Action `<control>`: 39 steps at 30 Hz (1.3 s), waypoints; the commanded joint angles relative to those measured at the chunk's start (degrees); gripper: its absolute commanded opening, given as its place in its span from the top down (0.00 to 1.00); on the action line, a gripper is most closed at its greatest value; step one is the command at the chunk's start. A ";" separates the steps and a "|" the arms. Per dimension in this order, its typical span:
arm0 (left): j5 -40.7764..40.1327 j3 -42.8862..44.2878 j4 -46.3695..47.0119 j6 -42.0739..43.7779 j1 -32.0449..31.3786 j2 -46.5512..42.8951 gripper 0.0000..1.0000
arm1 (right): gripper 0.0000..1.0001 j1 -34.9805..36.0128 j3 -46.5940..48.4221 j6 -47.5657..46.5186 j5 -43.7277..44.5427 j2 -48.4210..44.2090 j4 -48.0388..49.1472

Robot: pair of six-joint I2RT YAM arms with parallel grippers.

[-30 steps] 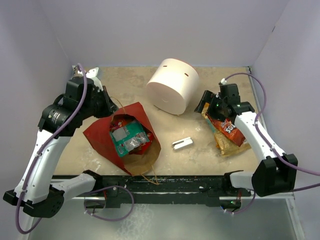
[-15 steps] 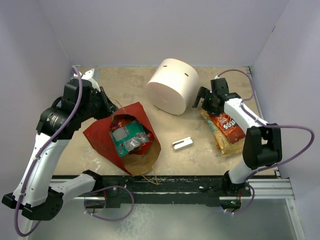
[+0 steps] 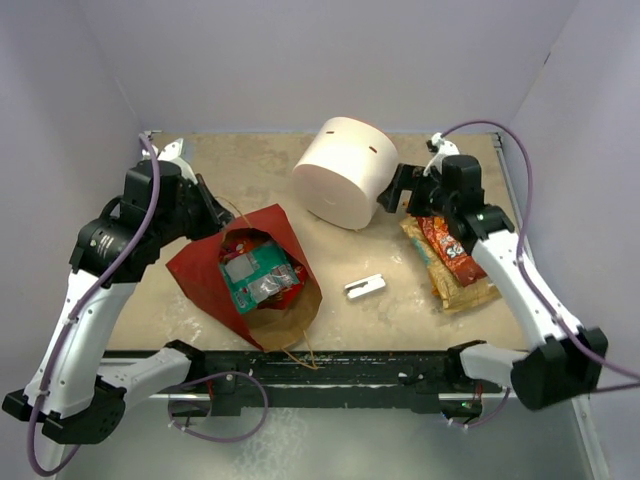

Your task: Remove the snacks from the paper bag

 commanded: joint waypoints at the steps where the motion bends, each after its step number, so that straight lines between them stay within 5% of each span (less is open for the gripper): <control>1: -1.02 -0.45 3.80 -1.48 0.26 -2.09 1.00 | 0.00 7.94 -4.70 -10.95 -10.60 -8.01 10.47; 5: -0.29 -0.88 4.27 -0.56 0.32 -2.67 1.00 | 0.00 20.74 -12.55 -19.47 -13.69 -14.52 22.79; 16: 4.29 0.83 6.94 3.32 0.29 -1.96 1.00 | 0.00 53.32 -13.93 -44.45 -10.36 -4.77 35.92; 26: 7.54 2.42 5.39 7.99 0.27 -2.11 1.00 | 0.08 58.33 -18.09 -54.26 8.88 7.48 47.48; 35: 9.94 -1.92 3.63 8.43 0.27 -4.74 1.00 | 0.29 50.11 -18.22 -59.73 8.35 10.77 45.19; 39: 10.63 -3.72 3.70 7.59 0.27 -5.78 1.00 | 0.30 49.51 -18.73 -67.86 4.19 9.20 39.53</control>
